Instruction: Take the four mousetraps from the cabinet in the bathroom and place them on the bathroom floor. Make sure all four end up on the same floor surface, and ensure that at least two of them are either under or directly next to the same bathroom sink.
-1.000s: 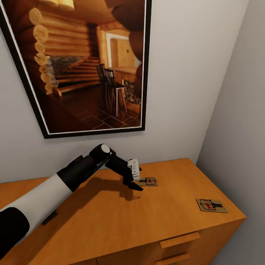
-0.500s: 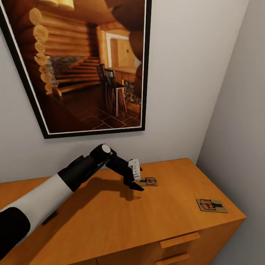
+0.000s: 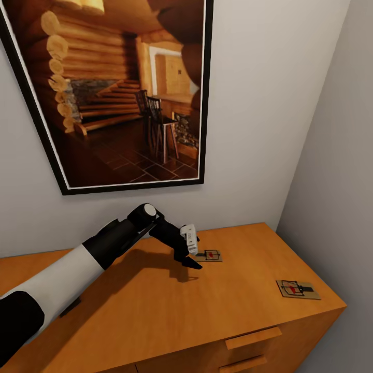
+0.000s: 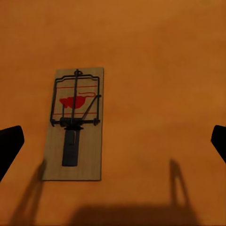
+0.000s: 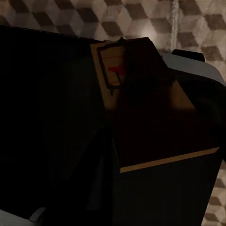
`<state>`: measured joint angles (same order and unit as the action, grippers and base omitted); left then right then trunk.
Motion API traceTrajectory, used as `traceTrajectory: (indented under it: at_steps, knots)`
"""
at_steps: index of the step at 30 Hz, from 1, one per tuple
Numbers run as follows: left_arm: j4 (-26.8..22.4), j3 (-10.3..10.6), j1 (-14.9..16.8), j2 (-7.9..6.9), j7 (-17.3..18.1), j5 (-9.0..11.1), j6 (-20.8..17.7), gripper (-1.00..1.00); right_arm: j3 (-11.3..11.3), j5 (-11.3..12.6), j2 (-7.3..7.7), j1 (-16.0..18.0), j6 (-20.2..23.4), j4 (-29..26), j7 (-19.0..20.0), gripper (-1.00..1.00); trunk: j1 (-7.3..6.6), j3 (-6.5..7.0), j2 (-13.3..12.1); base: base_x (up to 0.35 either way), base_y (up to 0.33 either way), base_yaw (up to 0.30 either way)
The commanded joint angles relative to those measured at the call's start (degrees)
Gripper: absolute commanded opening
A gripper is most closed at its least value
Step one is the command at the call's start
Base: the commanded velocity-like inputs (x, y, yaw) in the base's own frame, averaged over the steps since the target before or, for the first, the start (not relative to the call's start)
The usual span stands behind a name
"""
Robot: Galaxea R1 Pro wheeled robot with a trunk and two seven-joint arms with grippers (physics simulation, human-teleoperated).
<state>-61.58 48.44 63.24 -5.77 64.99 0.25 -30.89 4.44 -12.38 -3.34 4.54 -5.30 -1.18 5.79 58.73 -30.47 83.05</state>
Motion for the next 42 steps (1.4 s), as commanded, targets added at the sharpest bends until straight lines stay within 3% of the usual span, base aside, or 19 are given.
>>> traceTrajectory:
  at_steps: [1, 24, 33, 42]
  knots:
    - [0.0, 0.1, 0.1, -0.03, 0.1, 0.0, -0.5, 1.0, 0.5, -0.4, 0.0, 0.0, -0.1, 0.0, 0.2, -1.0, 0.0, -0.06, 0.0, 0.0, 0.0, 0.0]
    - [1.9, 0.2, 0.1, 0.8, -1.1, 0.1, -0.5, 1.0, 0.5, -0.4, -0.17, 0.0, -0.2, 0.0, 0.1, -1.0, 0.0, -0.06, 0.0, 0.059, 0.0, 0.0]
    - [4.5, 0.5, 0.0, 2.09, -1.1, 0.0, -0.4, 1.0, 0.5, -0.4, -0.35, 0.0, -0.2, 0.0, 0.1, -1.0, 0.0, -0.06, 0.0, 0.0, 0.0, 0.0]
    - [5.4, 0.5, 0.0, 2.41, -1.5, 0.0, -0.3, 1.0, 0.5, -0.4, -0.35, 0.0, -0.2, 0.0, 0.1, -1.0, 0.0, -0.06, 0.0, 0.0, 0.0, 0.0]
